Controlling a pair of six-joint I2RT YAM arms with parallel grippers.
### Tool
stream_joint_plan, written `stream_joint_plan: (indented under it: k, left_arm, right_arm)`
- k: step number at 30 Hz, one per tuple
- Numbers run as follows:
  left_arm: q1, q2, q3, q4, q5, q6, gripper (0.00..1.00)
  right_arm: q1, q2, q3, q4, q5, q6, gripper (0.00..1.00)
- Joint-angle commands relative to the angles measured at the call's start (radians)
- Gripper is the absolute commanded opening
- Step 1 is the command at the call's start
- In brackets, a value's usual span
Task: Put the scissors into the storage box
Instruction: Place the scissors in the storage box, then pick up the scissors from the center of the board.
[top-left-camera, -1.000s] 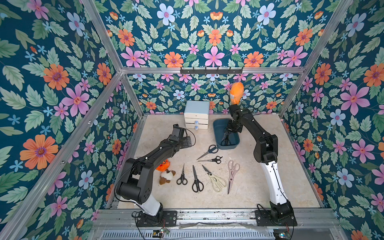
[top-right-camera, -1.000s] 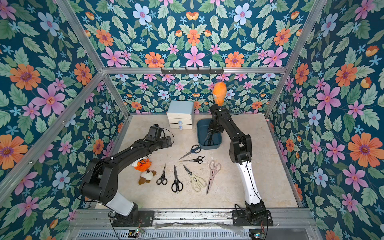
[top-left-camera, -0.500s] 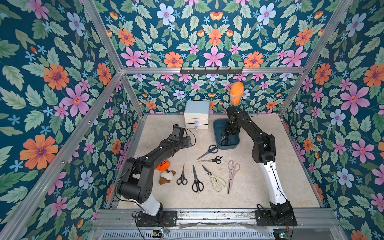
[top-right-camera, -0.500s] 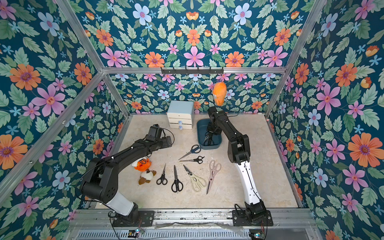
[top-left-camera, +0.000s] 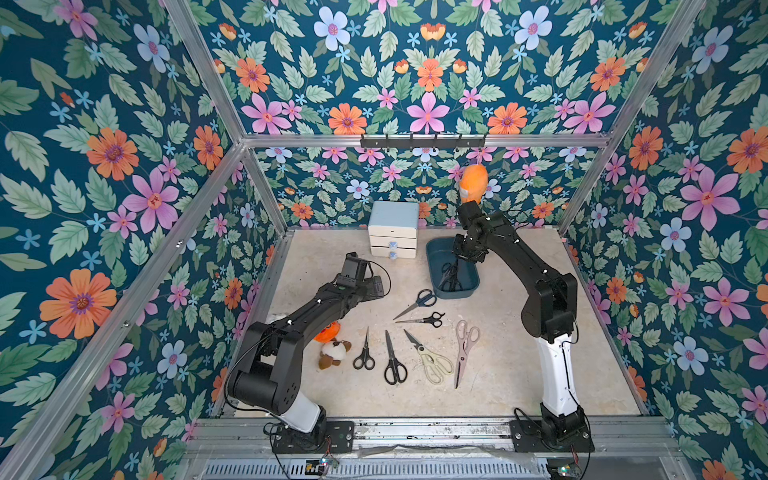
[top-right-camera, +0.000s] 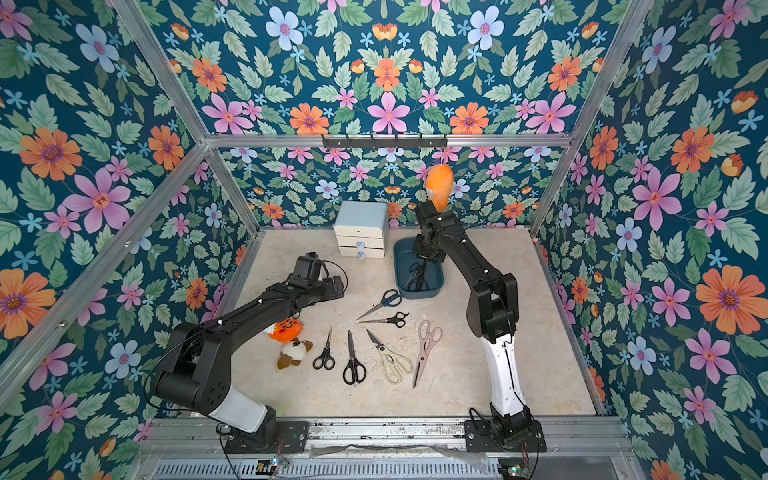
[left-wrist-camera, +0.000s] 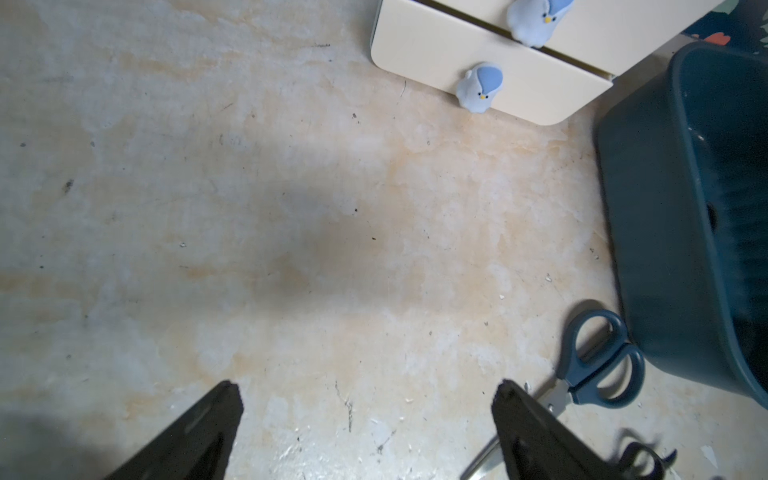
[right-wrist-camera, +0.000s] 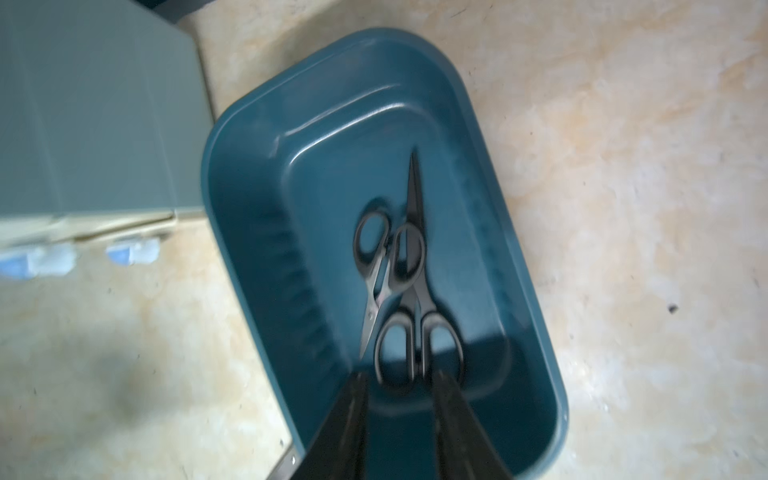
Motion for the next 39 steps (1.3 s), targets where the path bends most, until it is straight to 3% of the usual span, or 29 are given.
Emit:
stream_joint_plan:
  k: [1,10,18,39]
  left_arm:
    - [0.001,-0.01,-0.015,0.028,0.05,0.01,0.99]
    - [0.001,-0.052,-0.09,0.079,0.144,0.005,0.99]
    - [0.001,-0.052,-0.09,0.082,0.171,-0.002,0.99]
    - [0.0,-0.061,-0.118,0.112,0.118,-0.097,0.99]
  right_arm:
    - [0.022,-0.103,-0.139,0.048,0.034,0.045,0.3]
    - [0.075,-0.407,-0.618,0.14,0.046,0.117,0.3]
    - [0.081,-0.508,-0.907,0.249,-0.03,0.097,0.32]
    - [0.081,-0.457,-1.048,0.32,-0.053,0.087,0.29]
